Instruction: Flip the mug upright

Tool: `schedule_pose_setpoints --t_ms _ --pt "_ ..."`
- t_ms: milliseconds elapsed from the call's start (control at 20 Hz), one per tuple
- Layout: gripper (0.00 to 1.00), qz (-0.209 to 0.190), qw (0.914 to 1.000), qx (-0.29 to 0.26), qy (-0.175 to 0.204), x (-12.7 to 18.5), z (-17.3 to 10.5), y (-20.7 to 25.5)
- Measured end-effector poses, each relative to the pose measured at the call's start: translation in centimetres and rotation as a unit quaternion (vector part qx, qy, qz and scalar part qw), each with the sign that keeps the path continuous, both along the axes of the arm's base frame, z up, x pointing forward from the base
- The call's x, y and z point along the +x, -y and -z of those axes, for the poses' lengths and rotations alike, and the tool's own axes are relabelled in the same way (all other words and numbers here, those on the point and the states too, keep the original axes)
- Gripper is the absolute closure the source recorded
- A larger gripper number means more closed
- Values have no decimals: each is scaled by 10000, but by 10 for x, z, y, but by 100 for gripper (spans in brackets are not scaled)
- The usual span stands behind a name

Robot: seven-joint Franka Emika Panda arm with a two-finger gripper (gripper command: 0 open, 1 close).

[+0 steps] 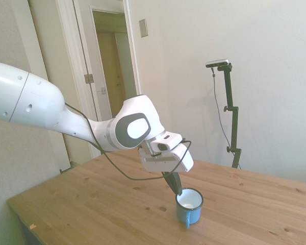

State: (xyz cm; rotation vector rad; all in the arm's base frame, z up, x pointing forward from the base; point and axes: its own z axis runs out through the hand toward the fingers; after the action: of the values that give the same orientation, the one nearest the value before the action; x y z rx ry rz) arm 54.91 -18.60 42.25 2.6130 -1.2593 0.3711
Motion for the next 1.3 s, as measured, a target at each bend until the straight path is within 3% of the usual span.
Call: schedule_pose_setpoints --t_ms 50,550,900,1150,1300 --pt "0 13 10000 -3 -18 1 3 0" --pt "0 168 9999 -24 -10 7 8 7" --pt "0 233 9997 -31 109 3 -7 15" --pt "0 56 9990 104 442 -27 -50 -8" --pt "0 -312 9959 653 540 -57 -58 -42"
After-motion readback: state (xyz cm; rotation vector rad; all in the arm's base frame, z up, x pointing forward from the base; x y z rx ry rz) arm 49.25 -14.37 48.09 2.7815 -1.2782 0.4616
